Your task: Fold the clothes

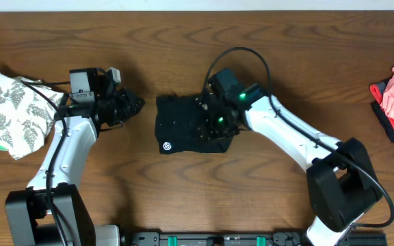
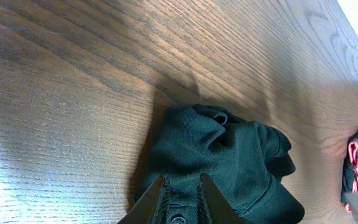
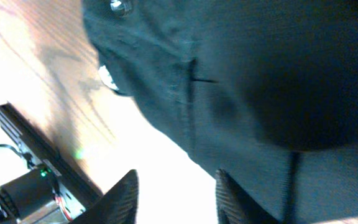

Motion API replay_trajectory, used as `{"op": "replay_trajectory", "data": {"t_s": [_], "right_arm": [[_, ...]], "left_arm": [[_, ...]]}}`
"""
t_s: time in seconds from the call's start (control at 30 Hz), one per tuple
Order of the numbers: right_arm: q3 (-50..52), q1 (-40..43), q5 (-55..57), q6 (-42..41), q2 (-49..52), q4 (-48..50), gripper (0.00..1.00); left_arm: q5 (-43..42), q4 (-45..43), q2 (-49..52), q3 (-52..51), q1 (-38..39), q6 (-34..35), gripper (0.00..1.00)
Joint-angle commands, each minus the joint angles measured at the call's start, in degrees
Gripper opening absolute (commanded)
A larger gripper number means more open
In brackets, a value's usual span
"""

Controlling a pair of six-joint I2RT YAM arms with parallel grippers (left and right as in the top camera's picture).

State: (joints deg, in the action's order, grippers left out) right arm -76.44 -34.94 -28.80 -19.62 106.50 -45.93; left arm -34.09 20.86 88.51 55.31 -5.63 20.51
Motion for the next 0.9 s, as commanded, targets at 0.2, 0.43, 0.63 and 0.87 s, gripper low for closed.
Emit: {"op": "replay_trajectory", "data": {"t_s": [0.2,0.43,0.63,0.87], "right_arm": [[-1.4,3.4,3.2,2.5,-0.9,4.7,0.29],[-3.5,9.9,-3.2,3.8,-1.0,17.9,0.06],[-3.5,9.3,-3.1,1.8,1.3,20.4,0.07],[-3.5,4.8,-2.1,1.9,8.5,14.5,0.05]], "left_arm": [[0.5,1.2,0.6,0.4,-0.2,-1.4,0.17],[0.5,1.2,0.6,0.4,-0.2,-1.4,0.17],[0.5,1.2,0.6,0.4,-0.2,-1.4,0.17],[0.5,1.4,0.6,0.4,-0.2,-1.4,0.17]]}}
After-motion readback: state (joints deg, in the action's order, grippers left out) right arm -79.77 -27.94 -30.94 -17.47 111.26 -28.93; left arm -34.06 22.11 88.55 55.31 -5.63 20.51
